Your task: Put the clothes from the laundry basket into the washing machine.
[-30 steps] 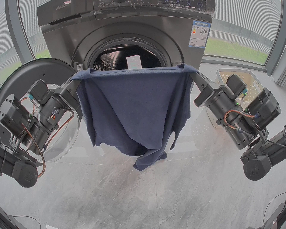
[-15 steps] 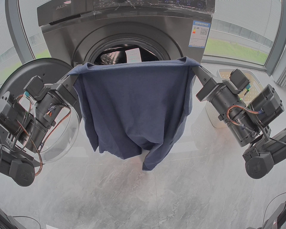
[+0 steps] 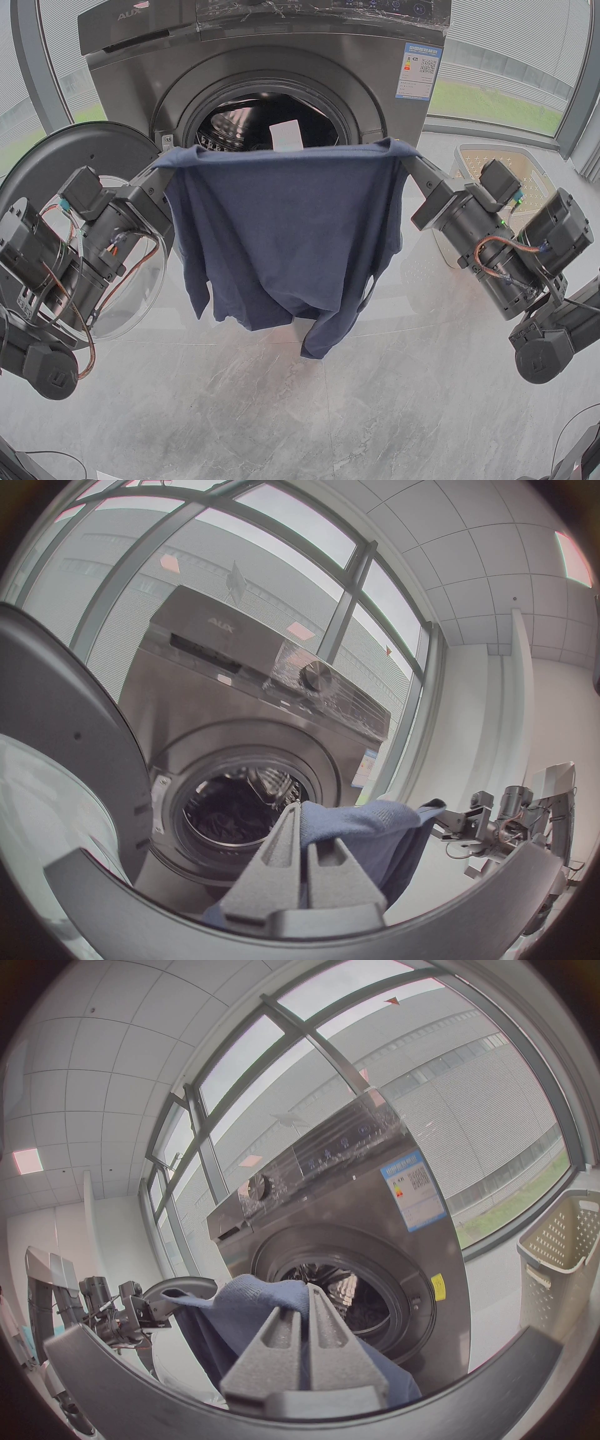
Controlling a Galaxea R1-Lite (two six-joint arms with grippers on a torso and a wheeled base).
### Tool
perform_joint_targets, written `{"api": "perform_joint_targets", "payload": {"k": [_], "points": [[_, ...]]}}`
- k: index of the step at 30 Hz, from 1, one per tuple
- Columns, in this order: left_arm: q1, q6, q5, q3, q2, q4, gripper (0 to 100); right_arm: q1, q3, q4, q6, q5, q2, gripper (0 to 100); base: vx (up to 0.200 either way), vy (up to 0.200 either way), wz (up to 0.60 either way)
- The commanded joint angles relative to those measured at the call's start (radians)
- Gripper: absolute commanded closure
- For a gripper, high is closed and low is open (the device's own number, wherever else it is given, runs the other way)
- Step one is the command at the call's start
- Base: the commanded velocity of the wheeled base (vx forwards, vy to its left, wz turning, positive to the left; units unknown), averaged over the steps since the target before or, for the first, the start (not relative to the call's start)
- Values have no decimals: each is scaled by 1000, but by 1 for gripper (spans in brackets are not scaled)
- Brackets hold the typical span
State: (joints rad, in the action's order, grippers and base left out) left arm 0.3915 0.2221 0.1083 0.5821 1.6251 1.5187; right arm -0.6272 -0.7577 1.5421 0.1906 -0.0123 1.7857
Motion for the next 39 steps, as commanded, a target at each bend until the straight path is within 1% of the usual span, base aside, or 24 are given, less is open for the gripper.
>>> {"api": "perform_joint_targets", "payload": {"k": [1,2,3,4,8,9,10,11,12,14,16,19,21,28,33,36,39], "points": [[64,-1,2,-24,38,-9,100,-3,38,1,7,5,57,100,0,0,0],[67,-1,2,-22,42,-9,100,-3,37,0,7,6,66,100,0,0,0],[72,-1,4,-21,61,-9,100,-5,35,0,7,11,104,0,0,0,0],[72,-1,4,-21,75,-5,100,-8,34,0,6,15,132,0,0,0,0],[73,-1,1,-5,117,11,100,-69,31,0,0,23,277,0,0,0,0],[73,-1,1,-5,119,12,100,-71,31,1,0,23,284,0,0,0,0],[75,-1,1,-2,121,14,100,-95,20,0,-3,22,351,0,0,0,0],[75,-1,1,-2,121,14,100,-95,20,0,-3,22,351,0,0,0,0],[79,-1,1,-2,119,20,100,-132,-8,0,-5,20,409,0,0,0,0],[79,-1,2,-1,116,20,100,-147,-37,1,-8,17,445,0,0,0,0],[79,-1,2,4,111,20,100,-169,-100,0,-14,14,492,0,0,0,0],[79,-1,2,10,108,20,100,-172,-161,0,-17,12,544,0,0,0,0],[79,-1,1,12,107,23,100,-172,-173,0,-17,12,575,0,0,0,0],[81,-1,11,30,68,31,100,-166,-169,0,-17,11,626,0,0,0,0],[95,2,16,24,44,31,100,-157,-204,0,-16,11,644,0,0,0,0],[113,2,16,21,36,31,100,-150,-230,0,-14,3,652,0,0,0,0],[116,0,16,21,35,31,100,-144,-238,0,-16,-3,649,0,0,0,0]]}}
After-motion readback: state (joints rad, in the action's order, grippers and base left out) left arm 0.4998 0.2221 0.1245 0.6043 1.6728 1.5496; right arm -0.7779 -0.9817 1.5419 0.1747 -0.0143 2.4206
